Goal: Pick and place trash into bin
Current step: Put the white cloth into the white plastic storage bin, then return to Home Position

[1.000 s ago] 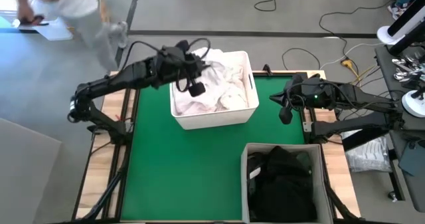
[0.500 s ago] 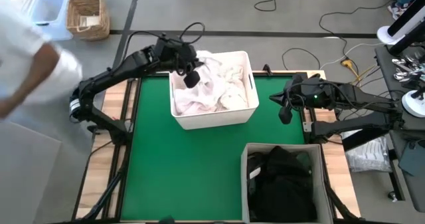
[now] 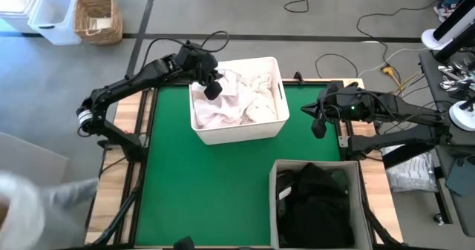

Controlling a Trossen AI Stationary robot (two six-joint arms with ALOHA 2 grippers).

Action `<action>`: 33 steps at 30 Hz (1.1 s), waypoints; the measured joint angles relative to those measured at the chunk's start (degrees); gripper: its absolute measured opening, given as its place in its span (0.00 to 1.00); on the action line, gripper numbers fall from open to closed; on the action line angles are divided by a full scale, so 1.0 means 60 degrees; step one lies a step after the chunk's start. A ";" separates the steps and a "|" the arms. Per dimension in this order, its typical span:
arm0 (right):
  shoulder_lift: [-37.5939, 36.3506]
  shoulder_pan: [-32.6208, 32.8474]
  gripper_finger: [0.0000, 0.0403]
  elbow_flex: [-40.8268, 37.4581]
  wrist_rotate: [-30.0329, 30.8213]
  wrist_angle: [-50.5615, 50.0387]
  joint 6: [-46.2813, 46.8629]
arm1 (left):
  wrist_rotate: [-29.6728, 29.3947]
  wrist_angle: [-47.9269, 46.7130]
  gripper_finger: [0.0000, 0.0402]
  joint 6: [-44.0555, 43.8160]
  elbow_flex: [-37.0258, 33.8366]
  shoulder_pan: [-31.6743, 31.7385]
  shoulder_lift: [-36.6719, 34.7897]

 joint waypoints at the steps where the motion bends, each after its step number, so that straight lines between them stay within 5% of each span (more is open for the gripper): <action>1: 0.0000 0.0004 0.03 0.0000 0.0000 0.0000 -0.0003 | 0.0000 0.0027 0.01 0.0000 -0.0079 0.0000 0.0000; 33: 0.0000 0.0004 0.03 0.0000 0.0000 -0.0003 0.0073 | -0.0044 0.0266 0.45 -0.0465 -0.0227 -0.0007 0.0000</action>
